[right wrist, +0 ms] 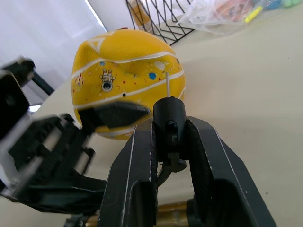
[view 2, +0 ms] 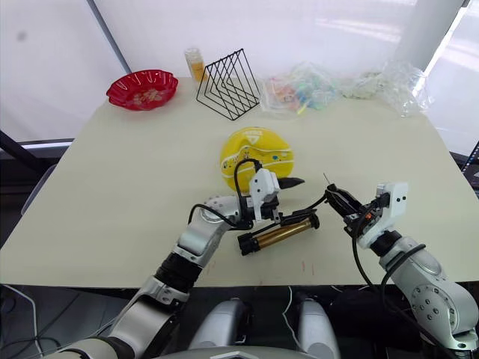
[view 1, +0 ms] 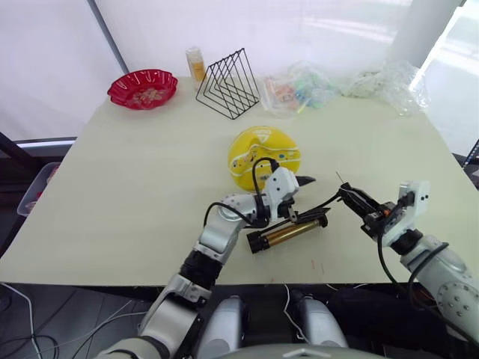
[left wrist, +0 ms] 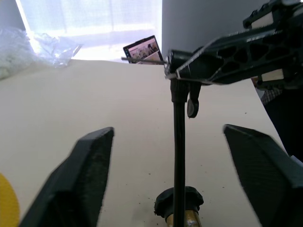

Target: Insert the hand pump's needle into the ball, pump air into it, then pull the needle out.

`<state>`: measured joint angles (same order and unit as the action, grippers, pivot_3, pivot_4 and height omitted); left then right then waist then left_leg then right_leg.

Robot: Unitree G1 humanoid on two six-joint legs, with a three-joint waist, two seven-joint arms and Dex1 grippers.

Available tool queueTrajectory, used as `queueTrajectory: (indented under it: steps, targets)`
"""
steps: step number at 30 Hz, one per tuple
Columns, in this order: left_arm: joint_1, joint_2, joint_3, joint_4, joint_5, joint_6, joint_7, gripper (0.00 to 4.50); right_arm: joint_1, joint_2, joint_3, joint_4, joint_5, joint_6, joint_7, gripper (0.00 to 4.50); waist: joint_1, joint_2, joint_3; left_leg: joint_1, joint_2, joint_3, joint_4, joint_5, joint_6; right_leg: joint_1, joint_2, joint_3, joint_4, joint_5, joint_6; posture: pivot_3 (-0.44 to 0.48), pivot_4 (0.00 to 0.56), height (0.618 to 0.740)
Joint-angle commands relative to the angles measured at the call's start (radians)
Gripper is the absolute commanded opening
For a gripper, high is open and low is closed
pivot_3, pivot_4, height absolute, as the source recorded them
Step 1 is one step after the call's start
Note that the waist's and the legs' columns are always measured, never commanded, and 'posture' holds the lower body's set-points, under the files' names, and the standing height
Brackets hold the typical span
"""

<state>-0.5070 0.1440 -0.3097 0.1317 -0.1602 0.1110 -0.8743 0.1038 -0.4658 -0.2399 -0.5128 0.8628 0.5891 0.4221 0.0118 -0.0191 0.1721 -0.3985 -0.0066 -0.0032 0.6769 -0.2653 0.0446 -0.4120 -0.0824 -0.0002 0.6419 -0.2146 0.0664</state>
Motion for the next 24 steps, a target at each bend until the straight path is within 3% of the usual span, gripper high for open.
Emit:
queueTrajectory:
  steps: [1,7,15,24]
  targets:
    - [-0.016,0.046,0.058,-0.106,-0.044,0.053,-0.006,4.42,0.02,-0.042,0.001,-0.036,-0.093,-0.122,0.126,0.4,0.0,0.0,0.0,0.0,0.0,0.001,0.0,0.0,0.0,0.0,0.0,0.0,0.0,0.0,0.0,0.0,0.15,0.737]
    - [-0.042,0.153,0.136,-0.18,-0.074,0.142,0.001,4.42,0.057,-0.104,0.006,-0.001,-0.23,-0.284,0.282,0.4,0.0,0.0,0.0,0.0,0.0,0.0,0.0,0.0,0.0,0.0,0.001,0.0,0.0,0.0,0.0,0.0,0.15,0.737]
    - [-0.119,0.277,0.242,-0.253,-0.105,0.273,0.035,4.42,0.064,-0.139,0.002,0.065,-0.378,-0.457,0.37,0.4,0.001,0.0,0.0,0.0,0.0,-0.001,0.001,0.0,0.0,0.0,0.002,-0.001,0.001,0.0,0.0,0.0,0.15,0.737]
    - [-0.214,0.388,0.311,-0.175,-0.082,0.419,0.116,4.42,0.052,-0.133,0.014,0.093,-0.42,-0.547,0.408,0.4,0.0,-0.001,0.001,0.0,0.0,0.0,0.001,0.0,0.0,0.0,0.001,0.0,0.0,0.0,0.0,0.0,0.15,0.737]
